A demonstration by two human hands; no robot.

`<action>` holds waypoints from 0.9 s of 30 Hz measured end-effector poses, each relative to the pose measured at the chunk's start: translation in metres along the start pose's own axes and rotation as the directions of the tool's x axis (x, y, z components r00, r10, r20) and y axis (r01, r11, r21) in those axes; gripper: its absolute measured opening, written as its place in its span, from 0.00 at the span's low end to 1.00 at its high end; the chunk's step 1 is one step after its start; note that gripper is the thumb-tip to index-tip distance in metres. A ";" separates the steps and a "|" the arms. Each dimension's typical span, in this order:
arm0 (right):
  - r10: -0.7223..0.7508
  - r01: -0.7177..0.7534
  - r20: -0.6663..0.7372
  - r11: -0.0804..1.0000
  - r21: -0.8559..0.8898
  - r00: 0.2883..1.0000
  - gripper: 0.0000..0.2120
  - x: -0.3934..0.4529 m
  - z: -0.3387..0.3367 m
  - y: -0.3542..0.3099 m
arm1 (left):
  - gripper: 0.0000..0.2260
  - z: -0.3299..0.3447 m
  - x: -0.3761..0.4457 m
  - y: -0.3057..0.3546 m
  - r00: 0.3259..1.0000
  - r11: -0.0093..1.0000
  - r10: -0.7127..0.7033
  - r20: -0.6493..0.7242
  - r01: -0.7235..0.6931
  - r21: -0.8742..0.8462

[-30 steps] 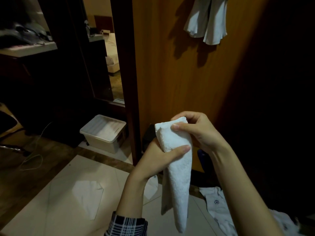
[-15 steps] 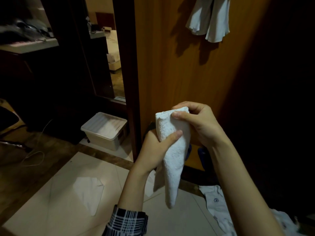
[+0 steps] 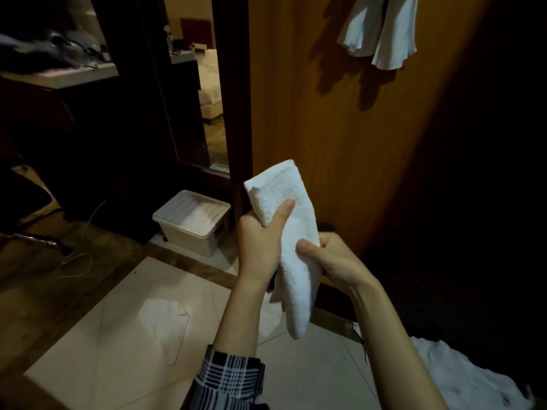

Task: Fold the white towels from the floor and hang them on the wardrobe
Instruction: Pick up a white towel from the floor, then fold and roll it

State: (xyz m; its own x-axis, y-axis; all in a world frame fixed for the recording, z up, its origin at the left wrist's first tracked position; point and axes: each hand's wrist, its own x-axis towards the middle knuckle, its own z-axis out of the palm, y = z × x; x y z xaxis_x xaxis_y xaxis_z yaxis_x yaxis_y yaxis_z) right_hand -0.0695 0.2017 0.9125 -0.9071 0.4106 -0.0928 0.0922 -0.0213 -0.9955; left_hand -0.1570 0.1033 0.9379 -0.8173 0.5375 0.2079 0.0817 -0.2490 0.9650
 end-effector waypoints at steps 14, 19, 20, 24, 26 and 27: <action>0.290 -0.265 0.150 0.950 -0.166 0.945 0.25 -0.004 -0.002 0.039 | 0.09 -0.042 0.020 -0.019 0.855 0.928 -0.274 -0.439 0.115 -0.355; 0.368 -0.326 0.145 0.911 -0.251 0.918 0.22 -0.008 -0.014 0.046 | 0.15 -0.066 0.022 -0.043 0.754 0.860 -0.430 -0.497 0.174 -0.481; 0.372 -0.326 0.132 0.903 -0.279 0.919 0.21 -0.009 -0.016 0.047 | 0.15 -0.070 0.022 -0.047 0.738 0.853 -0.447 -0.506 0.180 -0.491; 0.370 -0.341 0.068 0.903 -0.263 0.927 0.16 -0.010 -0.024 0.050 | 0.13 -0.081 0.023 -0.063 0.707 0.834 -0.480 -0.520 0.184 -0.519; 0.372 -0.349 0.027 0.890 -0.293 0.928 0.19 -0.010 -0.028 0.052 | 0.12 -0.084 0.022 -0.070 0.702 0.820 -0.500 -0.507 0.195 -0.538; 0.371 -0.354 -0.003 0.883 -0.308 0.928 0.21 -0.010 -0.031 0.052 | 0.12 -0.086 0.021 -0.073 0.699 0.814 -0.510 -0.501 0.202 -0.545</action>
State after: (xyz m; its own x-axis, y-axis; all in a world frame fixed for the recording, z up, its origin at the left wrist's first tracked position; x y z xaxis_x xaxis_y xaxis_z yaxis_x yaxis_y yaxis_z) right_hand -0.0430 0.2243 0.8620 -0.8066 0.3763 -0.4558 0.5292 0.1161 -0.8405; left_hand -0.2288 0.0637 0.8583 -0.8990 0.0987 -0.4267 -0.4099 -0.5329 0.7403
